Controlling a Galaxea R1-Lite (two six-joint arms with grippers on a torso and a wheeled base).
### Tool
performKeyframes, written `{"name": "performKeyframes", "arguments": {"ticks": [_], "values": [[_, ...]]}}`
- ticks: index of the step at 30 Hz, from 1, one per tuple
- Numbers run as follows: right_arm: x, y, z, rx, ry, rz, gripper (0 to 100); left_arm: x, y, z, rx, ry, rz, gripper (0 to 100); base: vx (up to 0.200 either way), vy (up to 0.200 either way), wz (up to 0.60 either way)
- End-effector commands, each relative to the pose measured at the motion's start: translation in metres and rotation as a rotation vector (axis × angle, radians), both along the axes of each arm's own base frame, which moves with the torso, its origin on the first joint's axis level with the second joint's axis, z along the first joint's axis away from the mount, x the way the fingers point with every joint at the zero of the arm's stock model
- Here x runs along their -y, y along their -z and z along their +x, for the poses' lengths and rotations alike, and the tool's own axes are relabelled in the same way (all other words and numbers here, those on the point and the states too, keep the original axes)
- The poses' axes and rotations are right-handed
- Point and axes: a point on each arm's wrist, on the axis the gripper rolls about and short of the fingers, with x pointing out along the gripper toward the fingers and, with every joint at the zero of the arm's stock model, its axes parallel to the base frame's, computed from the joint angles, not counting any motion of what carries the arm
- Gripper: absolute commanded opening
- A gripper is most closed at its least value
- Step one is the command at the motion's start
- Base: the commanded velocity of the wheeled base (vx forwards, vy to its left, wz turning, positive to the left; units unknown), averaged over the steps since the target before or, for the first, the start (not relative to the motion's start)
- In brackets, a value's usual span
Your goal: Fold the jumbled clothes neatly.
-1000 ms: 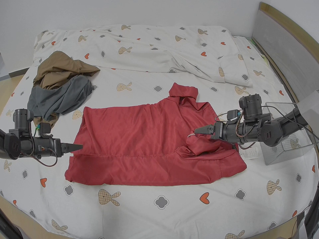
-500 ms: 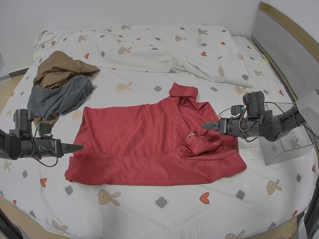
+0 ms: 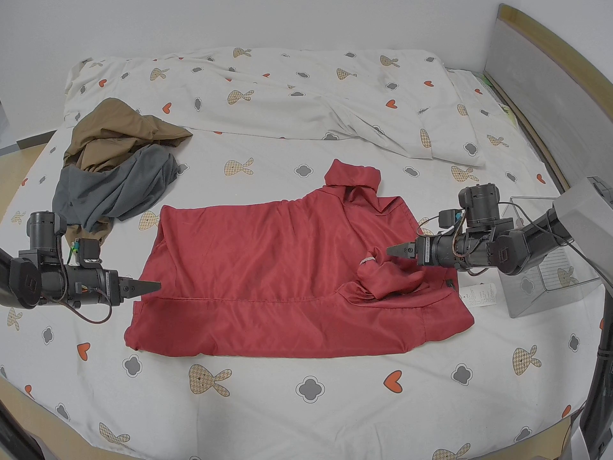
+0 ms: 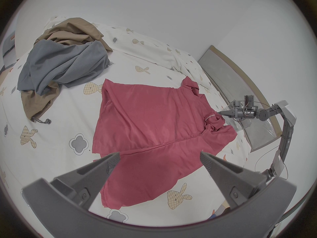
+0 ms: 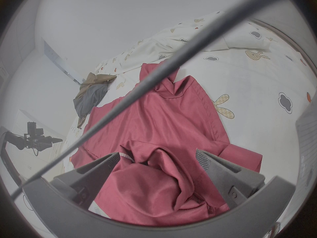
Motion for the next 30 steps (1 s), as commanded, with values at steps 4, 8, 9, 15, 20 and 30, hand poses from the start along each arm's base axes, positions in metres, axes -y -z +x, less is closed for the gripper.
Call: {"name": "performKeyframes", "arguments": {"ticks": [4, 8, 9, 15, 20, 30], "values": [[-0.004, 0.014, 0.007, -0.017, 0.014, -0.019, 100, 0.0, 0.001, 0.0, -0.005, -0.001, -0.001, 100, 0.0, 0.0, 0.0], [-0.005, 0.014, 0.006, -0.019, 0.014, -0.02, 0, 0.0, 0.001, 0.0, -0.005, -0.001, -0.001, 100, 0.0, 0.0, 0.0], [-0.006, 0.014, 0.006, -0.018, 0.012, -0.021, 0, 0.0, 0.001, 0.0, -0.005, -0.001, -0.001, 100, 0.0, 0.0, 0.0], [-0.008, 0.014, 0.002, -0.024, 0.004, -0.023, 0, -0.001, 0.002, 0.001, -0.008, -0.002, -0.002, 100, 0.0, 0.0, 0.0], [-0.006, 0.006, -0.004, -0.016, 0.006, -0.022, 0, -0.001, 0.002, 0.001, -0.008, -0.002, -0.002, 100, 0.0, 0.0, 0.0], [-0.001, -0.024, -0.024, 0.033, 0.007, -0.007, 0, -0.001, 0.002, 0.001, -0.008, -0.002, -0.002, 100, 0.0, 0.0, 0.0]]}}
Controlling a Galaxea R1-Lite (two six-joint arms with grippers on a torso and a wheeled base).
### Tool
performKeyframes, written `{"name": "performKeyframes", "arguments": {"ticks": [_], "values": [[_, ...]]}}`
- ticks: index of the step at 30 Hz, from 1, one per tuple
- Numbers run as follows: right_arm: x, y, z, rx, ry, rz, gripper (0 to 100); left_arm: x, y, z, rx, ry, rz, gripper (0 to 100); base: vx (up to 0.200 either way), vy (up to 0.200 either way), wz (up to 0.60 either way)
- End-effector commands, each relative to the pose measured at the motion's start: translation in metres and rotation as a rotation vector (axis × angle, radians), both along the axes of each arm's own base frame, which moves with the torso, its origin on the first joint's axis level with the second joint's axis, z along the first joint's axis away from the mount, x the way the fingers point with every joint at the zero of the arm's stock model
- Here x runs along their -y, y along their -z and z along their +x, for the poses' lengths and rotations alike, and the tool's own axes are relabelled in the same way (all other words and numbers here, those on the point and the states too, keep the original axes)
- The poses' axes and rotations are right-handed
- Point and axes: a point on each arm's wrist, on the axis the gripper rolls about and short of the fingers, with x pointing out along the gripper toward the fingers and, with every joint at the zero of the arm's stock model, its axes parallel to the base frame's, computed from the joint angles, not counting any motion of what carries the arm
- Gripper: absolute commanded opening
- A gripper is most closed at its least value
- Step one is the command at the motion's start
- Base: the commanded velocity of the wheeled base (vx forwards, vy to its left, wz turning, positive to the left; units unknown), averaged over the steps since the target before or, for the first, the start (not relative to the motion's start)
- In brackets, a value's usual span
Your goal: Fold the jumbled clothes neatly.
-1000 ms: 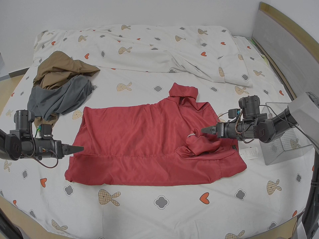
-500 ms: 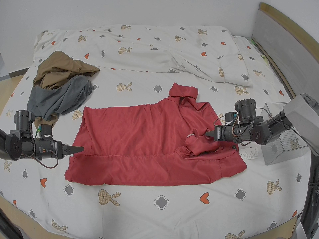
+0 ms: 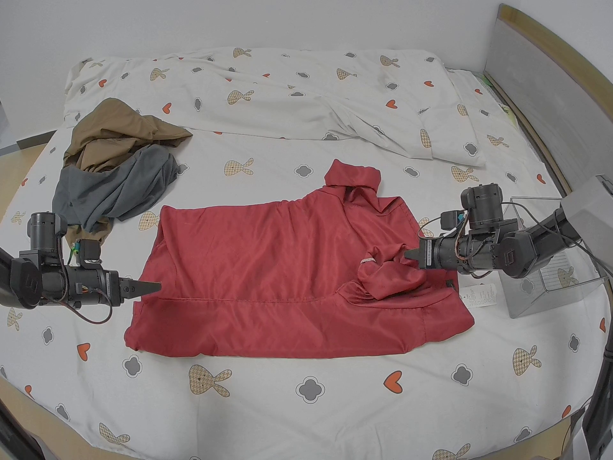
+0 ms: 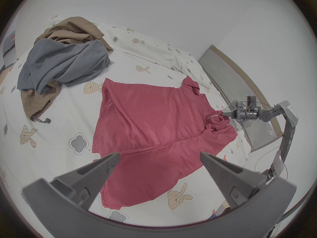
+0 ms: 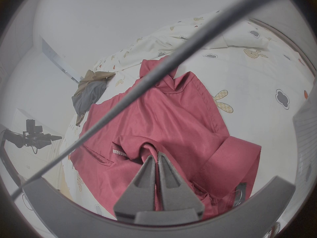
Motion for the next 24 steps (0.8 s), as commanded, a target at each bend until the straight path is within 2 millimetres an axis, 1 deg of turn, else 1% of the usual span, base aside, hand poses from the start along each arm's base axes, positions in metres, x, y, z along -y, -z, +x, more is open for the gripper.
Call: {"name": "performKeyframes", "arguments": {"ticks": [1, 6, 11, 14, 15, 17, 20, 24], "values": [[0.003, -0.021, -0.009, 0.046, 0.0, 0.011, 0, 0.0, 0.001, 0.0, -0.002, -0.001, -0.001, 100, 0.0, 0.0, 0.0], [0.002, -0.033, -0.012, 0.077, -0.003, 0.019, 0, 0.0, 0.0, 0.0, -0.001, -0.001, 0.0, 100, 0.0, 0.0, 0.0], [-0.005, -0.046, -0.017, 0.119, -0.03, 0.021, 0, 0.0, 0.0, 0.0, 0.0, 0.0, 0.001, 100, 0.0, 0.0, 0.0], [-0.009, -0.051, -0.02, 0.158, -0.066, -0.014, 0, 0.0, 0.001, 0.0, -0.002, 0.0, 0.0, 100, 0.0, 0.0, 0.0], [-0.009, -0.051, -0.02, 0.158, -0.066, -0.014, 0, 0.0, 0.001, 0.0, -0.002, 0.0, 0.0, 100, 0.0, 0.0, 0.0], [-0.014, -0.051, -0.023, 0.199, -0.068, -0.097, 0, 0.0, 0.0, 0.0, 0.0, 0.0, 0.001, 100, 0.0, 0.0, 0.0], [-0.02, -0.047, -0.027, 0.212, -0.053, -0.169, 0, 0.0, 0.0, 0.0, 0.0, 0.0, 0.001, 100, 0.0, 0.0, 0.0], [-0.022, -0.043, -0.036, 0.193, -0.062, -0.184, 0, 0.0, 0.0, 0.0, 0.001, 0.0, 0.001, 100, 0.0, 0.0, 0.0]]}}
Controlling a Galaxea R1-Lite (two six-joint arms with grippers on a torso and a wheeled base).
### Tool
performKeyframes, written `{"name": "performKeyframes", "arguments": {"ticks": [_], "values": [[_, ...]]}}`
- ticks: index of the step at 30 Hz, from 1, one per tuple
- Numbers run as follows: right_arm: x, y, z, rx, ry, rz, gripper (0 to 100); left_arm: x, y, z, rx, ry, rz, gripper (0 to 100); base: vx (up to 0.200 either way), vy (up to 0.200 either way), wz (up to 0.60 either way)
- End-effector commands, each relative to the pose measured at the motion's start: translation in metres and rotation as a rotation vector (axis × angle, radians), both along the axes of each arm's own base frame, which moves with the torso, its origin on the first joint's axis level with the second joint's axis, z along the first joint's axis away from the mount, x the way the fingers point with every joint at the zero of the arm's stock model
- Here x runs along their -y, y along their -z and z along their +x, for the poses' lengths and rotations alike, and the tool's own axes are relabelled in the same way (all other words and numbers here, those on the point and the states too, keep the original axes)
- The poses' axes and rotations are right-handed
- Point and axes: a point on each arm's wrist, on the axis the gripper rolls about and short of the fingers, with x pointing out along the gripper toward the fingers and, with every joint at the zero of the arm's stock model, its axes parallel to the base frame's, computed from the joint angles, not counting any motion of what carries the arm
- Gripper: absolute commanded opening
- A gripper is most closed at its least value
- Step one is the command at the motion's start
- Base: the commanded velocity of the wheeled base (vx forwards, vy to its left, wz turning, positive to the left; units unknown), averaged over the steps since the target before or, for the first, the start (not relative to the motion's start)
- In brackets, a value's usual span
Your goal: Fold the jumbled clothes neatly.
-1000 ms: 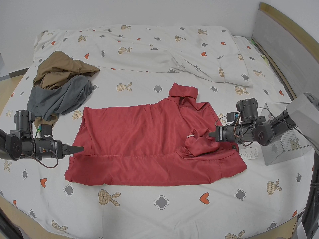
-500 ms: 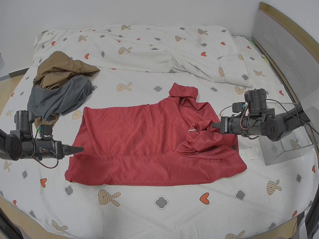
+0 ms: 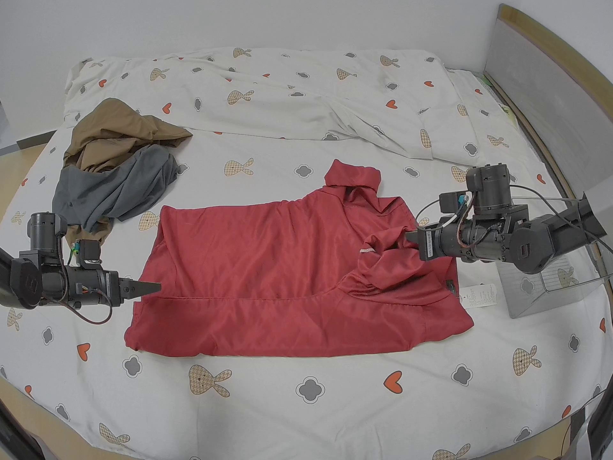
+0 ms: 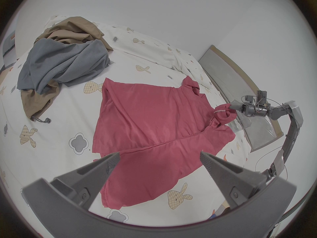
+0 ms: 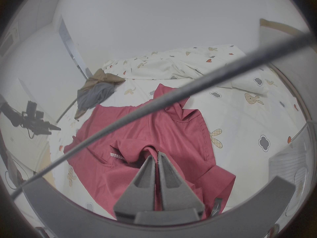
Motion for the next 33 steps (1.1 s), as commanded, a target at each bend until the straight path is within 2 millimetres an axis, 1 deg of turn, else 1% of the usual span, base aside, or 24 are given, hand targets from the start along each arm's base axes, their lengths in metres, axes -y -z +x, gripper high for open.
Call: {"name": "performKeyframes", "arguments": {"ticks": [1, 5, 7, 10, 13, 19, 22, 23, 24, 27, 28, 33], "values": [[-0.004, 0.002, -0.011, -0.012, -0.019, -0.013, 0, 0.0, 0.0, 0.0, 0.002, 0.0, 0.0, 100, 0.0, 0.0, 0.0], [-0.003, -0.004, -0.016, -0.001, -0.019, -0.009, 0, 0.0, 0.0, 0.0, 0.002, 0.0, 0.0, 100, 0.0, 0.0, 0.0], [-0.002, -0.012, -0.021, 0.016, -0.024, -0.004, 0, 0.0, 0.0, 0.0, 0.002, 0.0, 0.0, 100, 0.0, 0.0, 0.0], [-0.005, -0.013, -0.031, 0.01, -0.04, -0.006, 0, 0.0, -0.001, -0.001, 0.002, 0.0, 0.0, 100, 0.0, 0.0, 0.0], [-0.005, -0.007, -0.036, -0.015, -0.045, -0.014, 0, 0.0, 0.0, -0.001, 0.0, 0.0, 0.0, 100, 0.0, 0.0, 0.0], [-0.006, 0.014, -0.048, -0.091, -0.059, -0.041, 0, 0.0, 0.0, -0.001, 0.0, 0.0, 0.0, 100, 0.0, 0.0, 0.0], [-0.007, 0.02, -0.054, -0.116, -0.069, -0.051, 0, 0.0, 0.0, -0.001, 0.0, 0.001, 0.0, 100, 0.0, 0.0, 0.0], [-0.007, 0.021, -0.054, -0.118, -0.069, -0.052, 0, 0.0, 0.0, -0.001, 0.0, 0.0, 0.0, 100, 0.0, 0.0, 0.0], [-0.007, 0.026, -0.055, -0.136, -0.069, -0.059, 0, 0.0, 0.0, -0.001, 0.0, 0.001, 0.0, 100, 0.0, 0.0, 0.0], [-0.006, 0.03, -0.055, -0.148, -0.07, -0.061, 0, 0.0, 0.0, -0.001, 0.0, 0.0, 0.0, 100, 0.0, 0.0, 0.0], [-0.006, 0.031, -0.056, -0.154, -0.07, -0.063, 100, 0.0, 0.0, -0.001, 0.0, 0.001, 0.0, 100, 0.0, 0.0, 0.0], [-0.003, 0.037, -0.059, -0.176, -0.065, -0.071, 100, 0.0, 0.0, -0.001, 0.0, 0.001, 0.0, 100, 0.0, 0.0, 0.0]]}}
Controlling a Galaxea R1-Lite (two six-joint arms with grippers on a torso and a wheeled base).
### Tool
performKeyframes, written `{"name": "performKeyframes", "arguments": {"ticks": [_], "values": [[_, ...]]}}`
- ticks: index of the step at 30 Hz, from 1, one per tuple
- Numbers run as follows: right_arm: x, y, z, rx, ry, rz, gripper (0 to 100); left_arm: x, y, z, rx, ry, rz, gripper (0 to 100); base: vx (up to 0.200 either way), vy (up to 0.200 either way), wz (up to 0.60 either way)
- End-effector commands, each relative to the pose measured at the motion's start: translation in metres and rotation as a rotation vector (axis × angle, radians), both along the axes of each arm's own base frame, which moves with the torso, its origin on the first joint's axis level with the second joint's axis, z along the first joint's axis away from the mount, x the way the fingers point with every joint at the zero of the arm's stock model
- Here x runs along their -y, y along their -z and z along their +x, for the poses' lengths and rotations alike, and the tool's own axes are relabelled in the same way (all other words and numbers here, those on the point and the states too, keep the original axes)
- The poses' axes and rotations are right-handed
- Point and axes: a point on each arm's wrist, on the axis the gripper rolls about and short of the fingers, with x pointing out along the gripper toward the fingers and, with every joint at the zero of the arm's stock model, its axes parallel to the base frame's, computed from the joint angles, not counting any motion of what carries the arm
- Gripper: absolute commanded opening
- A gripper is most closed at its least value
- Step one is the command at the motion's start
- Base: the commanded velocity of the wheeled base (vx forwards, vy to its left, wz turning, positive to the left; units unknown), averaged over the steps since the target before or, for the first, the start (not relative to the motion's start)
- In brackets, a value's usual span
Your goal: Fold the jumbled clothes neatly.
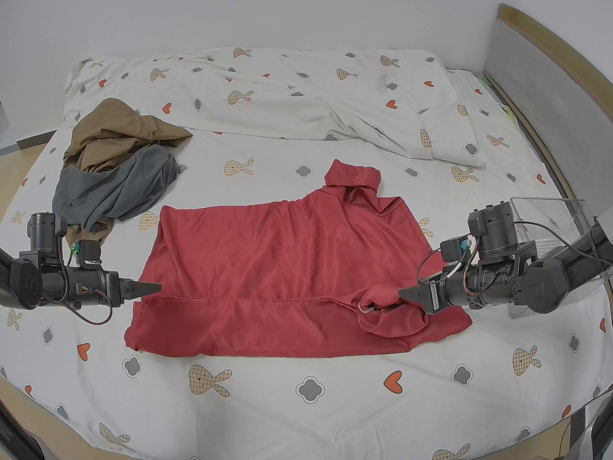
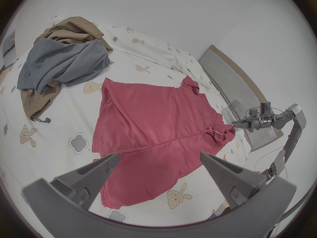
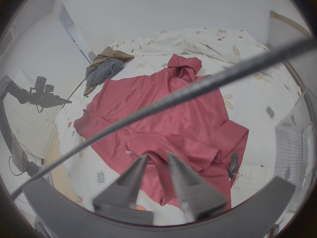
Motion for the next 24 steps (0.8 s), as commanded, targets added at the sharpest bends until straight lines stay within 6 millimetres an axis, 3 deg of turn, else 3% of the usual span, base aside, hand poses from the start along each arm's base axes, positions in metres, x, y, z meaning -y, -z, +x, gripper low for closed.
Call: {"name": "performKeyframes", "arguments": {"ticks": [1, 7, 13, 18, 24], "values": [[0.002, 0.005, -0.002, -0.02, 0.005, -0.008, 100, 0.0, -0.001, 0.0, 0.003, -0.002, 0.0, 100, 0.0, 0.0, 0.0], [0.003, -0.019, -0.004, 0.042, -0.008, 0.047, 100, 0.0, -0.001, 0.0, 0.004, -0.002, 0.001, 100, 0.0, 0.0, 0.0], [-0.011, -0.038, 0.007, -0.026, 0.016, 0.28, 100, 0.0, 0.0, -0.001, 0.002, 0.001, 0.001, 100, 0.0, 0.0, 0.0], [-0.026, -0.004, 0.029, -0.202, 0.034, 0.371, 100, 0.001, 0.0, -0.001, 0.0, 0.002, 0.001, 100, 0.0, 0.0, 0.0], [-0.039, 0.026, 0.039, -0.318, 0.062, 0.395, 100, 0.0, 0.0, -0.001, -0.001, 0.001, 0.001, 100, 0.0, 0.0, 0.0]]}}
